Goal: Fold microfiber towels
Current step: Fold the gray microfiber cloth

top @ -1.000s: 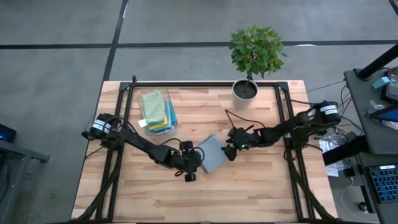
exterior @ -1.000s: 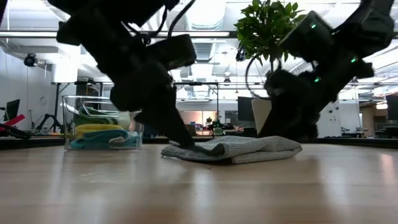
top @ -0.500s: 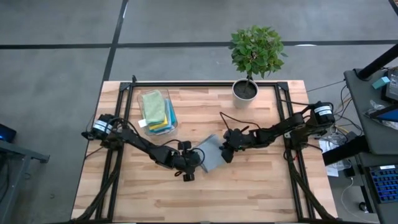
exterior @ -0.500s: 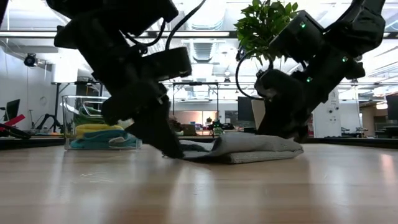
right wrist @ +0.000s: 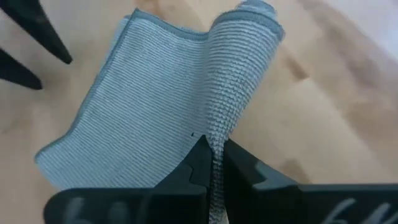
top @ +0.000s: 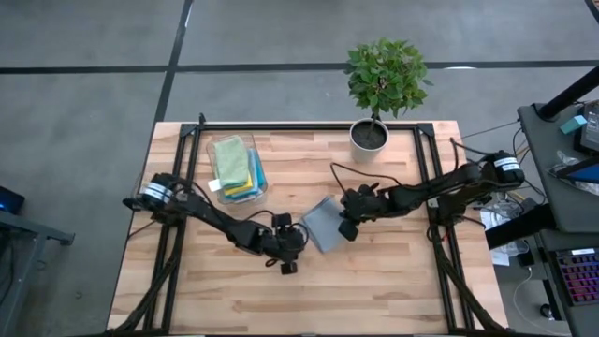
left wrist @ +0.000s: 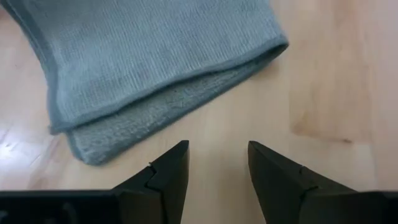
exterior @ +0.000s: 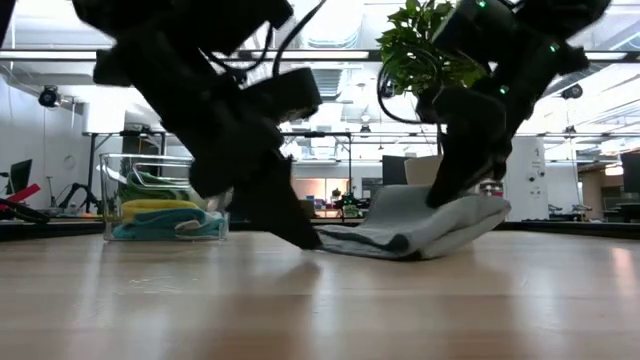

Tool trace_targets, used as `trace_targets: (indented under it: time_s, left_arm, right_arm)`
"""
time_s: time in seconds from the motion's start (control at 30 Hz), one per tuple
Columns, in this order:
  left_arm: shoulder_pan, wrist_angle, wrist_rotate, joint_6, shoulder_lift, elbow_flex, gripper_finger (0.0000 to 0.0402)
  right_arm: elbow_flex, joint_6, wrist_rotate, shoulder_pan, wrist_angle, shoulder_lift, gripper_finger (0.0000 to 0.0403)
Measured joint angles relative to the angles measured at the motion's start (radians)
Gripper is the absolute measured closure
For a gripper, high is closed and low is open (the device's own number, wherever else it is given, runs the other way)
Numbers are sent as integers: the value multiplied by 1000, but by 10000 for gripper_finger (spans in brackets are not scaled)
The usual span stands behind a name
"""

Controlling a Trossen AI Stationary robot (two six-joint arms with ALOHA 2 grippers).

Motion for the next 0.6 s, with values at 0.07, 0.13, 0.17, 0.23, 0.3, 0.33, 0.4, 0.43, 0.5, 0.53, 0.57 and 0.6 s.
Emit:
trace_targets:
  time_s: [0.07,0.13,0.17,0.23,0.3,0.33,0.4,0.43,0.5,0.53,0.57,0.6]
  left_arm:
    - [4,50,-17,0,31,0,252]
    - [12,114,-33,-1,64,3,252]
    - [17,139,-50,0,80,6,252]
    - [27,195,-75,0,104,9,252]
    - [39,231,-76,6,121,9,252]
    - [44,247,-78,7,125,10,252]
    - [55,247,-74,7,125,9,252]
    - [59,247,-74,7,125,8,252]
    - [65,247,-74,7,125,6,252]
    - [66,247,-74,7,125,6,252]
    - [66,247,-76,9,125,6,252]
    - [66,247,-77,13,125,6,252]
  right_arm:
    - [45,-7,22,0,-97,4,390]
    - [92,-15,40,0,-177,13,390]
    - [112,-15,49,0,-204,24,390]
    - [153,-17,61,1,-256,42,390]
    - [192,-18,64,3,-297,68,390]
    - [210,-18,64,7,-309,79,390]
    - [248,-22,64,15,-326,110,390]
    - [266,-26,65,21,-325,121,390]
    - [302,-27,65,35,-326,154,390]
    - [323,-27,65,43,-327,171,390]
    - [341,-27,65,51,-326,189,390]
    - [358,-27,64,58,-329,208,390]
